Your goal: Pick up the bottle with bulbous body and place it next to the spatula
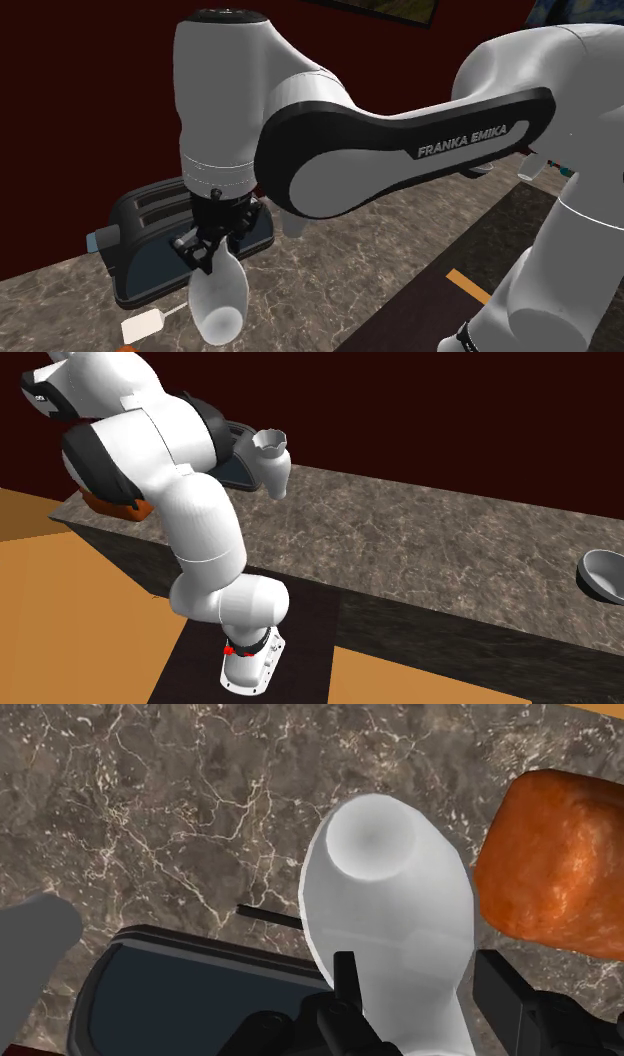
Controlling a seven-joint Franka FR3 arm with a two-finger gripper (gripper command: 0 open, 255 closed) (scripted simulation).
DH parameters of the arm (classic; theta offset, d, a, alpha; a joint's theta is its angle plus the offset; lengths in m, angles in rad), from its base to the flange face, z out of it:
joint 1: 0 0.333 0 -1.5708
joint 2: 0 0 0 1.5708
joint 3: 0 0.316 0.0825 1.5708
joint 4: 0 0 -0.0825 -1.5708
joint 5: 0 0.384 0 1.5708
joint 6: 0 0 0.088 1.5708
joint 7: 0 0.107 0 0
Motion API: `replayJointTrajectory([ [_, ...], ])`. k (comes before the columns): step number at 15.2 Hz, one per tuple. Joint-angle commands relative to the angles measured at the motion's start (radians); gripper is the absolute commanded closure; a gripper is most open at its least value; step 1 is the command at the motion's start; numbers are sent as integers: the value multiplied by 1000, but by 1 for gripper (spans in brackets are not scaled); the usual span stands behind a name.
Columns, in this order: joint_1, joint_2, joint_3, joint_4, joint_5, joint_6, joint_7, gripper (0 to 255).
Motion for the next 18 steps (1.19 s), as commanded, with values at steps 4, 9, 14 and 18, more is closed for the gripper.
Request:
replayJointTrajectory([
  [4,84,137,-7,82,-114,0,97,255],
  [9,83,149,-14,28,-129,61,111,255],
  [14,86,167,-23,-19,-150,119,129,255],
  [18,88,175,-27,-34,-158,138,136,255],
])
